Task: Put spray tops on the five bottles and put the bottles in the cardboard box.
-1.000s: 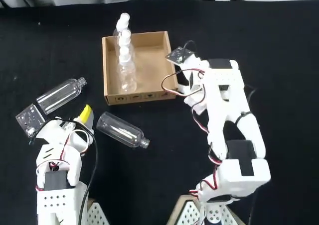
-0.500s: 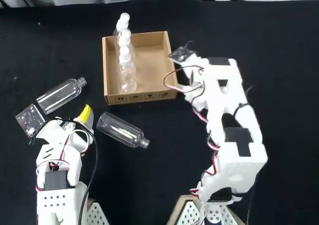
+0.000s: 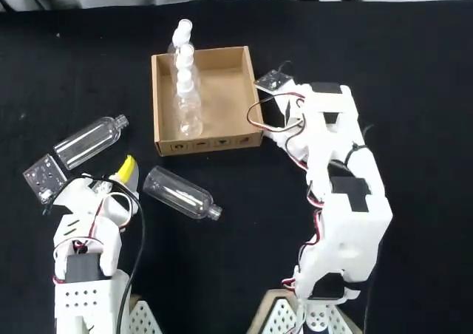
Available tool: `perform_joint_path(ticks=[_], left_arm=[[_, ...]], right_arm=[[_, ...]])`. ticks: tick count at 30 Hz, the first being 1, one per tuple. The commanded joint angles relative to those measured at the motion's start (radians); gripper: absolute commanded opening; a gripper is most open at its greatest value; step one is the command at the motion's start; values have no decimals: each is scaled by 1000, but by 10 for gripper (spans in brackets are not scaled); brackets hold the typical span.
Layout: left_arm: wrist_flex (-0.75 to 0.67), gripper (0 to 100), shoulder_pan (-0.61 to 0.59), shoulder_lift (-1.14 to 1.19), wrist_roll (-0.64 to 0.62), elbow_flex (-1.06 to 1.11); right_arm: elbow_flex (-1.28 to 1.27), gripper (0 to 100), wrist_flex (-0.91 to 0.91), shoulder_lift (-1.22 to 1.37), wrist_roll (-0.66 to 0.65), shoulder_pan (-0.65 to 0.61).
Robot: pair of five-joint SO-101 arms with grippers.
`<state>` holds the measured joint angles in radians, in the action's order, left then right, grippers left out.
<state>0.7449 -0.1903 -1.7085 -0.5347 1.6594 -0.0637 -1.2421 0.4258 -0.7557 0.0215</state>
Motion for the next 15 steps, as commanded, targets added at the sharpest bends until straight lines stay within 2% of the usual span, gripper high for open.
perform_joint_path(ticks=[1, 9, 15], left_arm=[[-20, 212, -12, -9, 11, -16], [-20, 212, -12, -9, 11, -16], [-20, 212, -12, -9, 11, -16]], right_arm=[[58, 70, 6, -13, -11, 25], [53, 11, -2, -15, -8, 18], [81, 11, -130, -28, -8, -26]])
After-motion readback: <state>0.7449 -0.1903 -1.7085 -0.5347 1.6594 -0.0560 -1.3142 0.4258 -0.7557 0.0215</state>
